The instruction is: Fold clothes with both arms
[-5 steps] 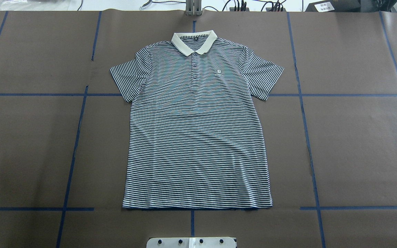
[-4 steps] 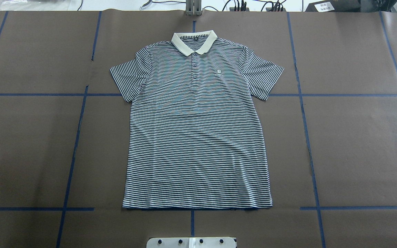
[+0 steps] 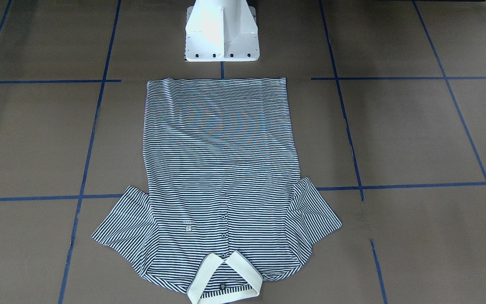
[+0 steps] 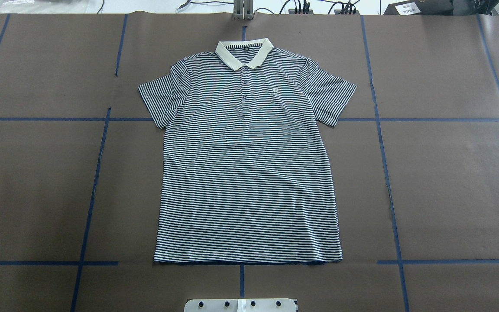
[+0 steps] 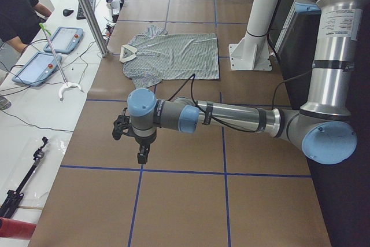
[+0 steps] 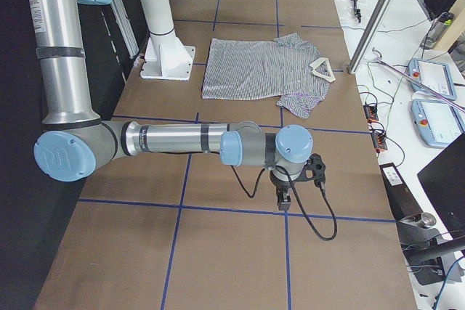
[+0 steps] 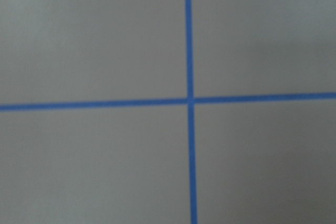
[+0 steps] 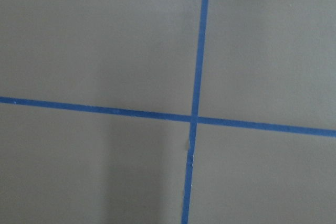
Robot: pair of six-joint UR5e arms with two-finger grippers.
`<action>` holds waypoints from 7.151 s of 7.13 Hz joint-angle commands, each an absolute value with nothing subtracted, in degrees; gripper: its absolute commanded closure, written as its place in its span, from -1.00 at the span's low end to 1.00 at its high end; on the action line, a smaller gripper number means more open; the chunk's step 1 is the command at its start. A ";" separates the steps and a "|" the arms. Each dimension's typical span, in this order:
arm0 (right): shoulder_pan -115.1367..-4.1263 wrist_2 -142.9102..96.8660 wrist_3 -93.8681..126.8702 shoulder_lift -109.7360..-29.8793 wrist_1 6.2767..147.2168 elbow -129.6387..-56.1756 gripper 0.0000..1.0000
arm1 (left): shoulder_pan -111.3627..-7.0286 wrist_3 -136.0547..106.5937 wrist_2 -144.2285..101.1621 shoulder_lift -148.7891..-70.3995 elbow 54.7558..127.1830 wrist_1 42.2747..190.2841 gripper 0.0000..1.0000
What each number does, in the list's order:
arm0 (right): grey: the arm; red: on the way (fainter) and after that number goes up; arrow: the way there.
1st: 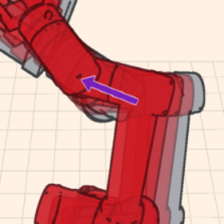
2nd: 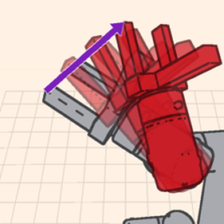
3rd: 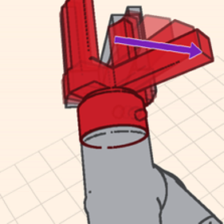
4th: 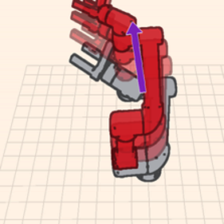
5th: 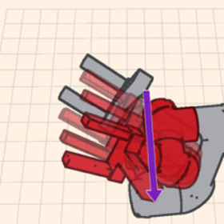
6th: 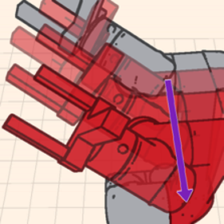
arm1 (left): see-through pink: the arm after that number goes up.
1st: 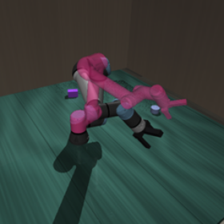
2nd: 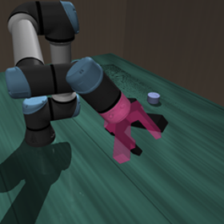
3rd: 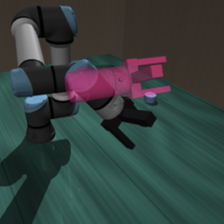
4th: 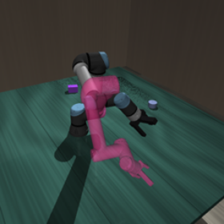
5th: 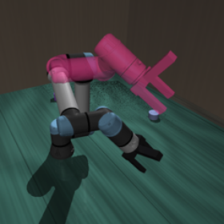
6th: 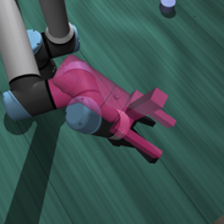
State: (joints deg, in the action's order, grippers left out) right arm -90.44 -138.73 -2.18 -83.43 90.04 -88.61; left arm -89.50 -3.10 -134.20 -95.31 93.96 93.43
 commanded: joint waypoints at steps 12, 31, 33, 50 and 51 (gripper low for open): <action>-55.73 -121.57 42.27 -53.37 56.07 -63.12 -1.00 | -70.33 -21.24 -127.18 -109.16 90.88 110.39 -1.00; -51.95 -120.85 42.54 -50.10 56.07 -65.37 1.00 | -68.73 -22.06 -121.99 -108.63 93.52 110.57 -1.00; -48.62 -120.15 46.89 -46.34 56.16 -66.10 1.00 | -68.82 -21.97 -121.99 -108.20 93.25 110.65 -1.00; -54.57 -126.29 48.53 -52.53 88.24 -85.76 -1.00 | -46.41 -64.86 -99.24 -124.26 71.16 124.95 -1.00; -55.19 -126.39 47.38 -53.25 88.07 -86.13 -1.00 | -45.88 -64.86 -97.75 -125.76 68.06 125.85 -0.99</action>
State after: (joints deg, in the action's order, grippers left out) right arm -54.13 -125.65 48.98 -51.66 88.17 -85.22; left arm -46.60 -64.60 -99.66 -123.89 72.39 123.96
